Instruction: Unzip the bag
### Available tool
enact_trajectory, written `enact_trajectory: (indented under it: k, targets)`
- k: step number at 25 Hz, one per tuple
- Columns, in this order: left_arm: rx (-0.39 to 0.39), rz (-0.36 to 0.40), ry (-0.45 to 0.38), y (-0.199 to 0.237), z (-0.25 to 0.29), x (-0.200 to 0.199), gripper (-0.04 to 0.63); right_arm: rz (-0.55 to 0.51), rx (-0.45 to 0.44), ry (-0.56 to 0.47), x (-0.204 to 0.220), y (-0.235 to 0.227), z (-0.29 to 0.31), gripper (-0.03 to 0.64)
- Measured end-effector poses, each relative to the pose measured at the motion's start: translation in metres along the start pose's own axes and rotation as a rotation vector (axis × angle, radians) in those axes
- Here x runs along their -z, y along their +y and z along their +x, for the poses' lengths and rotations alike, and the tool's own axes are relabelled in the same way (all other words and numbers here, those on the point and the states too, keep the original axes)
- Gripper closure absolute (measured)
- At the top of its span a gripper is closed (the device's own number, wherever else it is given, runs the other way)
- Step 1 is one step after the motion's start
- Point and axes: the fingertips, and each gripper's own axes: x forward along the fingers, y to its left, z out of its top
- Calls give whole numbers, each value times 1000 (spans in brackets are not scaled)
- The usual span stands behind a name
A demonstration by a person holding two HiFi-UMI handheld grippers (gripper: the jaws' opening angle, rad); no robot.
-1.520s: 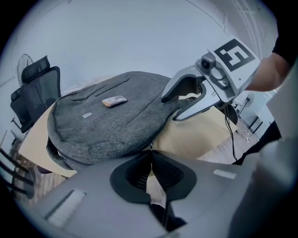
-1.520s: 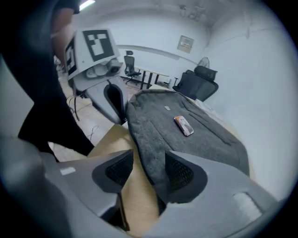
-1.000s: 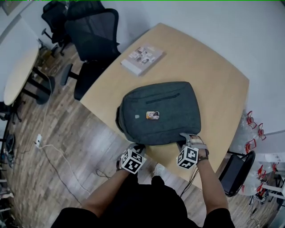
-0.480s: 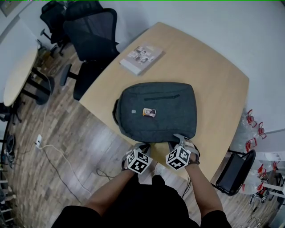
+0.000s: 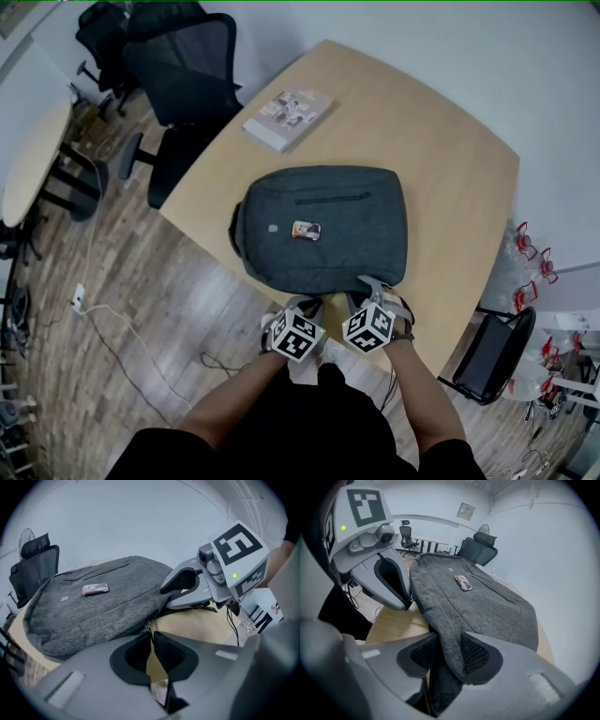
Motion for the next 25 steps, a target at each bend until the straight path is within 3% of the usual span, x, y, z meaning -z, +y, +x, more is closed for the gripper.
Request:
enact_trajectory:
  k: [6,7,11,14,17,18,25]
  targets:
    - [-9,-1,-12,5,-16,4,557,-18,-5,-104,-5,3,-15,438]
    - [-12,-2,-14,7,-22,6,560,12,-20,-131,-9,4,-21,411]
    - [-48,-3,-43,24,-49,6,569,201,-65,-283,-31,1,-56,410]
    - [-64,-26,-119,37,-70,-8,575,365,-59,-407,-48,-10,-81,440]
    - [-89,-55,-224,54,-89,-33,575,483,-16,-519,-69,-28,-103,560]
    - [-103,-65,-258,60,-94,-43,575,498,0,-552,-77,-33,-109,608]
    - [-173,-71,-506,90,-147,-112,575,465,131,-719,-125,-59,-156,615]
